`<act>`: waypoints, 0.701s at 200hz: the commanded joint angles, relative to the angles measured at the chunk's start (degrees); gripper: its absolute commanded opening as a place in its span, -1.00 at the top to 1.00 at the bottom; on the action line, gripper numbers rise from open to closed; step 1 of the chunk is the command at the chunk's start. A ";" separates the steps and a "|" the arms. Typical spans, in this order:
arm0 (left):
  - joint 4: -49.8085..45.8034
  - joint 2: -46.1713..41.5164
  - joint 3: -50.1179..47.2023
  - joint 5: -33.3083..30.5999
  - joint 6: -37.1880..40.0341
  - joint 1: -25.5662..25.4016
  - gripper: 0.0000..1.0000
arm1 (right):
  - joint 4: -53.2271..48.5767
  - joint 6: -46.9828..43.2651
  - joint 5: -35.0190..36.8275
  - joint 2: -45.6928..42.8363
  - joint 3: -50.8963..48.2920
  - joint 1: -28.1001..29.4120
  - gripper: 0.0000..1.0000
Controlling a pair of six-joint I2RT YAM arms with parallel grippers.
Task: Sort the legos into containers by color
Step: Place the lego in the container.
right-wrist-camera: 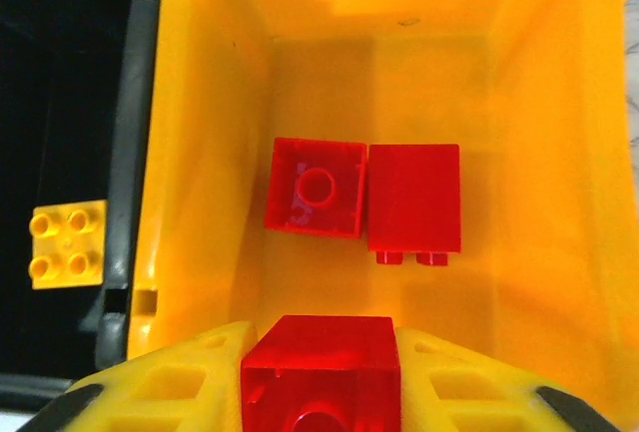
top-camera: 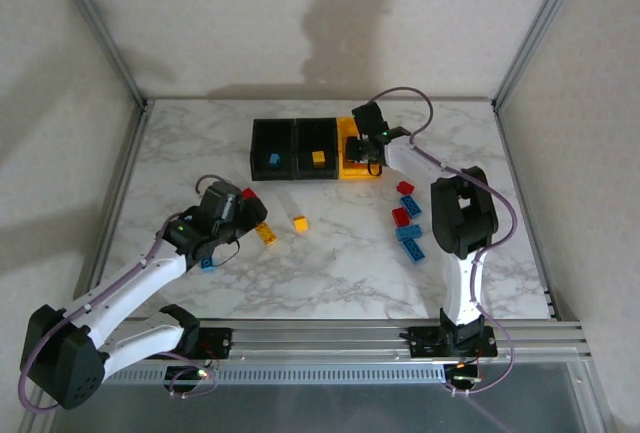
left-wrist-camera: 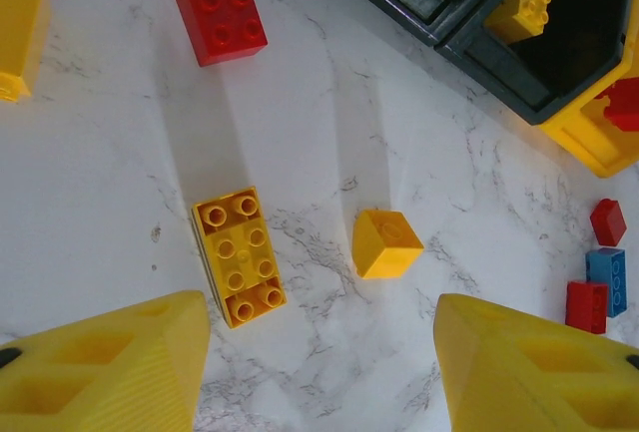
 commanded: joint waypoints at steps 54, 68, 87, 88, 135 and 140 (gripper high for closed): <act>-0.29 0.73 0.90 -0.86 -1.08 -0.64 -0.23 | -1.02 0.55 -0.43 0.71 4.03 -0.50 -0.08; -0.51 1.08 1.01 -0.64 -1.01 -0.74 -0.23 | -0.29 0.49 -0.74 -1.43 2.62 -0.52 -0.07; -1.72 1.62 1.23 -0.93 -1.13 -0.73 -0.30 | 0.75 0.58 -1.89 -6.05 -1.14 -0.35 -0.07; -1.87 1.62 1.24 -0.96 -1.16 -0.73 -0.32 | 0.75 0.62 -1.96 -6.36 -1.37 -0.31 -0.07; -3.76 5.59 2.34 -1.96 -2.10 -1.27 -0.48 | 3.52 0.69 -5.80 -21.38 -15.25 2.10 -0.09; -3.94 6.46 2.60 -2.04 -2.38 -1.49 -0.47 | 3.54 0.75 -6.37 -22.90 -16.67 2.41 -0.08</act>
